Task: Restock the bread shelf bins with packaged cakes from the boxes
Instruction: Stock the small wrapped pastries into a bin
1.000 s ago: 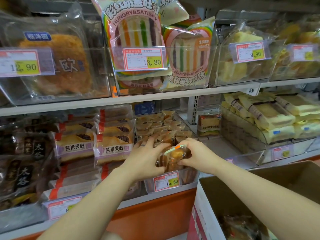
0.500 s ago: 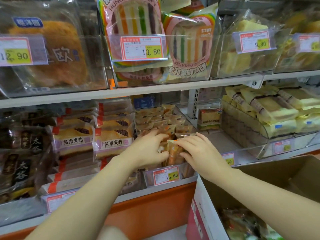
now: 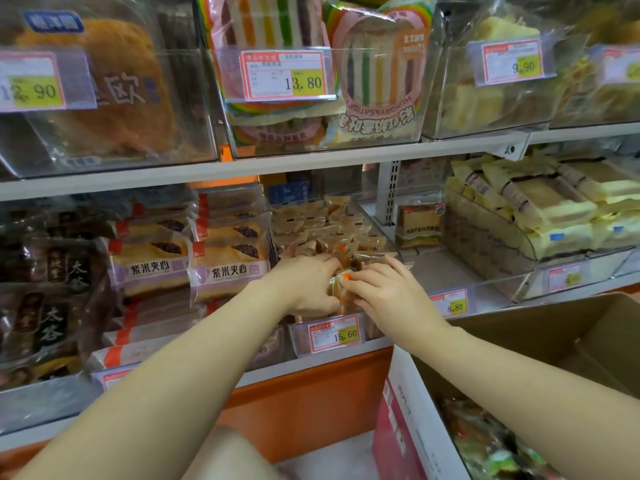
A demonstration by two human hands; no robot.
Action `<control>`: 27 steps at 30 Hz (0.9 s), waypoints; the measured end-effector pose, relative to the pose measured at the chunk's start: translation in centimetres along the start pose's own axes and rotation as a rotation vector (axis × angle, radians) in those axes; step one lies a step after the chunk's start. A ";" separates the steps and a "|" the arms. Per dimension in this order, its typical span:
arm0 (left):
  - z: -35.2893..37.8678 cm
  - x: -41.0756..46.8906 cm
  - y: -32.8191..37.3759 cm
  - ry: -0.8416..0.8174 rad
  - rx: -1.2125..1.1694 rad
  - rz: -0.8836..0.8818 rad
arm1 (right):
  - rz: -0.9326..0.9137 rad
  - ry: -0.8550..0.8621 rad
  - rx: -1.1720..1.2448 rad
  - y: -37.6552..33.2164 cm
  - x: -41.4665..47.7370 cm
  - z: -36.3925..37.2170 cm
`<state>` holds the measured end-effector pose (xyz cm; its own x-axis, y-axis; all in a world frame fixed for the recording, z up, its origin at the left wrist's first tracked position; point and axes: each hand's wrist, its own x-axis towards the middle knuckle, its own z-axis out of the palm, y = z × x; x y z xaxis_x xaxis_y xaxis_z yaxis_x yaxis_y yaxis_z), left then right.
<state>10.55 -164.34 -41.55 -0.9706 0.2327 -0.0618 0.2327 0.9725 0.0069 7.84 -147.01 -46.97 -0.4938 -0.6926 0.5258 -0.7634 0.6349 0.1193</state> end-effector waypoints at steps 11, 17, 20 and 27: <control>-1.5 1.7 -0.6 0.156 -0.310 -0.195 | 0.189 -0.329 0.063 0.4 0.9 -3.1; -0.9 5.0 -1.1 0.181 -0.245 -0.201 | 0.156 -0.392 0.018 1.0 2.7 -2.0; -0.8 5.1 -1.5 0.152 -0.179 -0.176 | 0.151 -0.434 0.047 1.3 3.8 -1.9; 0.3 3.5 -2.6 0.121 -0.013 -0.242 | 0.076 -0.410 0.043 0.7 3.9 -0.6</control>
<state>6.53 -166.07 -42.13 -0.9984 -0.0080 0.0562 -0.0069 0.9998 0.0190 5.65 -149.10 -44.30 -0.6677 -0.7288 0.1520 -0.7307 0.6806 0.0535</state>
